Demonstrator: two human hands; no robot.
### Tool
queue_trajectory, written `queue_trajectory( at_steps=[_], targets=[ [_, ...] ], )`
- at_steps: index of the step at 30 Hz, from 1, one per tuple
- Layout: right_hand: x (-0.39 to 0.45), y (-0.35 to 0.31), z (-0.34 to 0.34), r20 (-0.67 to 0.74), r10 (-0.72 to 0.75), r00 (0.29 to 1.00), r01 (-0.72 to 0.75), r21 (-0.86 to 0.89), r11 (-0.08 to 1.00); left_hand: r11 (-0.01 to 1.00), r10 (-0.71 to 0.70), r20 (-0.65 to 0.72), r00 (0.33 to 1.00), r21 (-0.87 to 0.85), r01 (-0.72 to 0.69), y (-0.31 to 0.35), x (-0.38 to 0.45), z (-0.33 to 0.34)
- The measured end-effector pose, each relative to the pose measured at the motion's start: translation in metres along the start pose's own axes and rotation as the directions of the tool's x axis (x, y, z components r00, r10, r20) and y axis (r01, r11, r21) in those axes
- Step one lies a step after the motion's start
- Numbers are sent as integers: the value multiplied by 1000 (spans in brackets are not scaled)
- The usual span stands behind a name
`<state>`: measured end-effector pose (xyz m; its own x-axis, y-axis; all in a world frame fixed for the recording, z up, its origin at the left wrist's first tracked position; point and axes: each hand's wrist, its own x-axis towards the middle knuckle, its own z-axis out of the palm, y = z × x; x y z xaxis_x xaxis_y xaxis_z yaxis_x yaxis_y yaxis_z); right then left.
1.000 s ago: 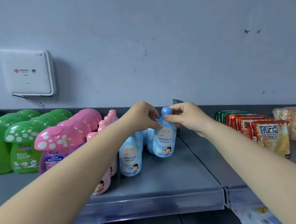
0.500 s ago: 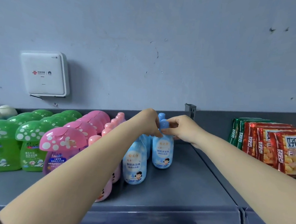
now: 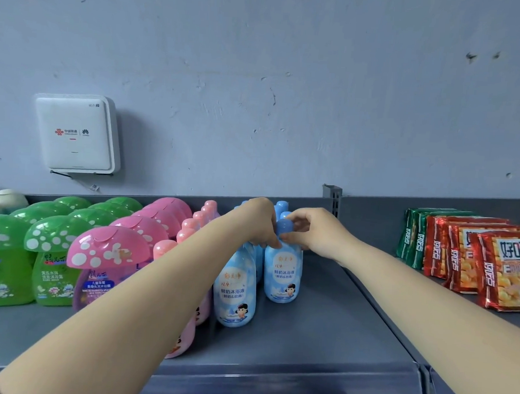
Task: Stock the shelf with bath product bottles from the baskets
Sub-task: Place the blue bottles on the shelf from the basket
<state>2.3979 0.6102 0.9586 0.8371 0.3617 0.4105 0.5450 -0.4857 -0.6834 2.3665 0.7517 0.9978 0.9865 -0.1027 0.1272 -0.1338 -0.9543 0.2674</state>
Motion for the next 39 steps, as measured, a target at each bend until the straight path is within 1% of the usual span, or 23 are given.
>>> queue_trajectory(
  at_steps=[4, 15, 19, 21, 23, 26, 29, 32, 34, 36, 39],
  targets=[
    [-1, -2, -1, -10, -22, 1000, 22, -65, 998, 1000, 6, 21, 1000, -17, -5, 0, 3, 0],
    [-3, -3, -1, -34, -16, 999, 12, -110, 994, 998, 41, -8, 999, 54, -41, 1, -1, 3],
    [-4, -3, -1, -47, 0, 999, -6, -144, 989, 998, 43, -14, 999, 44, -43, 0, -1, 4],
    [-4, -3, -2, -45, 18, 999, -25, -159, 987, 998, 53, -73, 996, 49, -49, 0, -3, 2],
    [-5, -4, -5, -60, 30, 998, -41, -188, 981, 997, 71, -156, 985, 20, -69, -1, -6, -5],
    [-11, -11, -19, -147, 14, 989, -51, -253, 966, 992, 111, -274, 955, -35, -125, 1, -18, -20],
    [-24, -20, -33, -227, -60, 972, -19, -328, 944, 982, 162, -384, 909, -29, -187, 7, -37, -32],
    [-46, -33, -42, -262, -169, 950, 20, -489, 872, 968, 227, -462, 858, 13, -250, 12, -58, -32],
    [-67, -41, -43, -265, -247, 932, 35, -614, 788, 960, 265, -480, 836, 48, -277, 18, -72, -22],
    [-89, -46, -41, -239, -310, 920, 44, -724, 688, 948, 312, -472, 824, 96, -304, 24, -84, -8],
    [-124, -43, -36, -197, -283, 939, -3, -825, 565, 924, 382, -433, 816, 180, -337, 33, -95, 21]
  ],
)
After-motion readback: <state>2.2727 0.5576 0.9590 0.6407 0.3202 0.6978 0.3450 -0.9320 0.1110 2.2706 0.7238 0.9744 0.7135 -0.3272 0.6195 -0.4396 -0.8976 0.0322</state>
